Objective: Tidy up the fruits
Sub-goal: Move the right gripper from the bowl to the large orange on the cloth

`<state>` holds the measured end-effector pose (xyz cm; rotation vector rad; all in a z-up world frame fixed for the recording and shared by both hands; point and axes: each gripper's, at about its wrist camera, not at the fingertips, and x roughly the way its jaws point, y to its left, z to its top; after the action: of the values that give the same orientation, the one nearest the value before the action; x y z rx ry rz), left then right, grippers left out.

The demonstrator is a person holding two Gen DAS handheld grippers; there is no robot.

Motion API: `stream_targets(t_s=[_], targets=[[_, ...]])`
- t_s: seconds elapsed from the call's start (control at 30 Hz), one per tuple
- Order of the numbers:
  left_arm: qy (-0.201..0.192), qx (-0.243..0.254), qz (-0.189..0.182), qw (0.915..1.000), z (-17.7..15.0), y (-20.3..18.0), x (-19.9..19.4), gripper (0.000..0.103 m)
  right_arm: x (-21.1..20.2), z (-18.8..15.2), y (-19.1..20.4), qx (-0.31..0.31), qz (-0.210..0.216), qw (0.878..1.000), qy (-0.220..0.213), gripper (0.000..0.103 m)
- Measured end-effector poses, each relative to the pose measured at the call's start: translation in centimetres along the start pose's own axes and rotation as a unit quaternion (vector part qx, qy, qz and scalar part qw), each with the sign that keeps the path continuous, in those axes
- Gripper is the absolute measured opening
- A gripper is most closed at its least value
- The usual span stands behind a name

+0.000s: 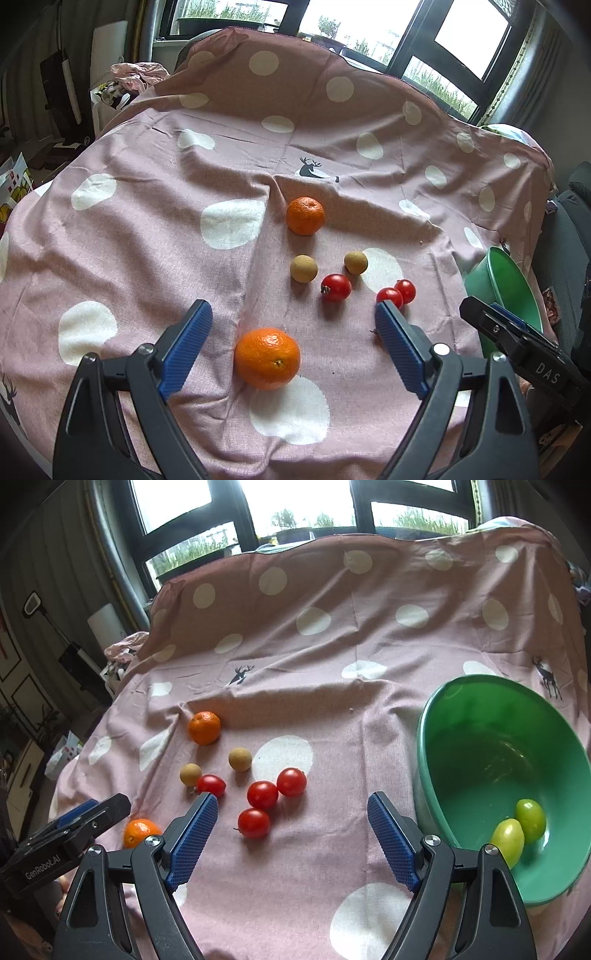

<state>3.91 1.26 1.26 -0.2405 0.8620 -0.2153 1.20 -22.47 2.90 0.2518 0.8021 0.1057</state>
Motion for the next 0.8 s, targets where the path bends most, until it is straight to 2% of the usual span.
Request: stream_targets(t_s=[0.33,0.47,0.67,0.8], targets=[[0.001,-0.007,0.015,0.9999,0.2,0.7,0.0,0.09,1.1,0.2,-1.5,0.062,0.056,0.996,0.043,0.083],[0.006,-0.013,0.015,0.9998,0.3,1.1,-0.1,0.09,1.4,0.3,-1.5,0.071,0.06,0.994,0.055,0.083],[0.017,-0.005,-0.007,0.9998,0.6,1.4,-1.0,0.088,0.7,0.6,-2.4,0.092,0.069,0.992,0.059,0.083],[0.025,-0.002,-0.027,0.9993,0.8,1.9,-1.5,0.086,0.7,0.7,-1.8,0.1,0.115,0.986,0.068,0.081]])
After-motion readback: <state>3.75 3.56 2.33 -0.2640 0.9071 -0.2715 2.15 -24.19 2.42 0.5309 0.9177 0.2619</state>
